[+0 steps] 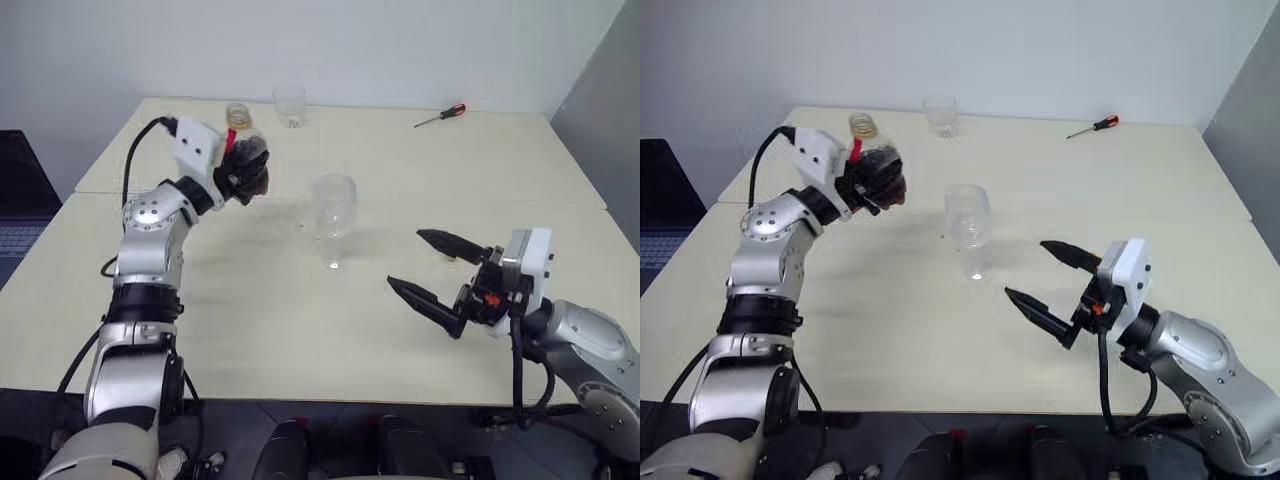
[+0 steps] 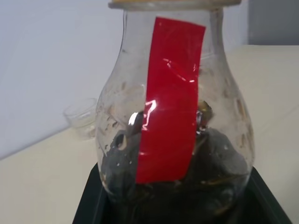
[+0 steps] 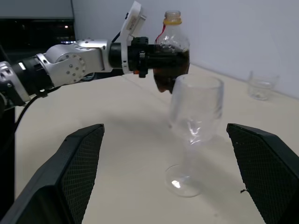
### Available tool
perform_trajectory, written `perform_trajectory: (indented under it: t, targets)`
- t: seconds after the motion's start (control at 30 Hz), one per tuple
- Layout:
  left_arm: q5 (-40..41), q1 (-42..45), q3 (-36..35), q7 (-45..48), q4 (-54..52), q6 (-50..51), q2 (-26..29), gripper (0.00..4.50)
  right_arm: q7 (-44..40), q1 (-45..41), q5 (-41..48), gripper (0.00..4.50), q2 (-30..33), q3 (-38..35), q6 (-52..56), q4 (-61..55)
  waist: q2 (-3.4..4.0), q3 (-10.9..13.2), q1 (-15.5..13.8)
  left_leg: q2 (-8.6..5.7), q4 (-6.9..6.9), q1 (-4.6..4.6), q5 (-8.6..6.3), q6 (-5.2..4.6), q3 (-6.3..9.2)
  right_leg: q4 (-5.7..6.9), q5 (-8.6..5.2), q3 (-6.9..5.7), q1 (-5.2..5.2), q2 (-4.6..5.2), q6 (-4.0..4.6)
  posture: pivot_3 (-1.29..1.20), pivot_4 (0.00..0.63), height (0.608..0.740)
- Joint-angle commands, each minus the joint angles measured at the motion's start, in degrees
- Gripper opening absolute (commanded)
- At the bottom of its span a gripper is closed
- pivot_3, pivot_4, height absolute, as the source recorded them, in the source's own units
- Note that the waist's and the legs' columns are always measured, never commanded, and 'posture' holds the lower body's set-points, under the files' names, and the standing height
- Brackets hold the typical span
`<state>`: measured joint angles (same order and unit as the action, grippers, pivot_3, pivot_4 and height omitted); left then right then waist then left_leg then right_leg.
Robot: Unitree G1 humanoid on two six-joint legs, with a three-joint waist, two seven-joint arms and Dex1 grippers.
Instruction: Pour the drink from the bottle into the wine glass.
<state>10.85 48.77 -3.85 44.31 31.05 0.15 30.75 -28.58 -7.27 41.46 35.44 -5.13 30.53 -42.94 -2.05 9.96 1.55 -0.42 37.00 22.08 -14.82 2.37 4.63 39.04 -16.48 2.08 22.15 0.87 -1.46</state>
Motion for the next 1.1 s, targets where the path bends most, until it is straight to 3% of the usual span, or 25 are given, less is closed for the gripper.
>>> perform_trajectory:
  t: [0.03, 0.5, 0.8, 1.1]
  targets:
    - [-2.12, 6.11, 1.78, 5.33, 5.58, -7.07, 1.31, 1.53, 3.39, -3.7, -1.76, 4.5, -1.19, 0.57, 1.29, 1.09, 0.0, 0.0, 0.01, 0.0, 0.0, 0.02, 0.0, 0.0, -0.01, 0.0, 0.0, 0.0, 0.02, -0.01, 0.0, 0.0, 0.15, 0.74]
    - [-7.82, 22.39, 5.94, 17.76, 27.23, -21.87, -1.25, 1.53, 9.17, -17.47, -8.24, 4.5, -5.77, 6.71, 7.34, 5.99, 0.0, 0.0, 0.28, -0.03, 0.2, 0.88, 0.01, -0.02, -0.03, 0.21, 0.02, 0.01, 0.86, -0.02, 0.0, 0.0, 0.15, 0.74]
    - [-11.66, 25.49, 8.49, 22.65, 32.06, -31.15, -0.89, 1.53, 9.94, -21.54, -9.6, 4.5, -8.3, 7.95, 10.52, 7.43, 0.02, 0.01, 0.34, -0.02, 0.23, 0.93, 0.02, -0.02, -0.04, 0.48, 0.02, 0.14, 1.1, -0.03, 0.01, 0.0, 0.15, 0.74]
    - [-18.67, 27.78, 11.8, 21.34, 35.44, -43.21, 2.98, 1.53, 9.18, -22.95, -11.05, 4.5, -9.24, 8.46, 11.01, 8.47, 0.02, 0.01, 0.4, -0.02, 0.22, 0.92, 0.02, -0.03, -0.04, 0.51, 0.02, 0.17, 1.12, -0.05, 0.01, 0.0, 0.15, 0.74]
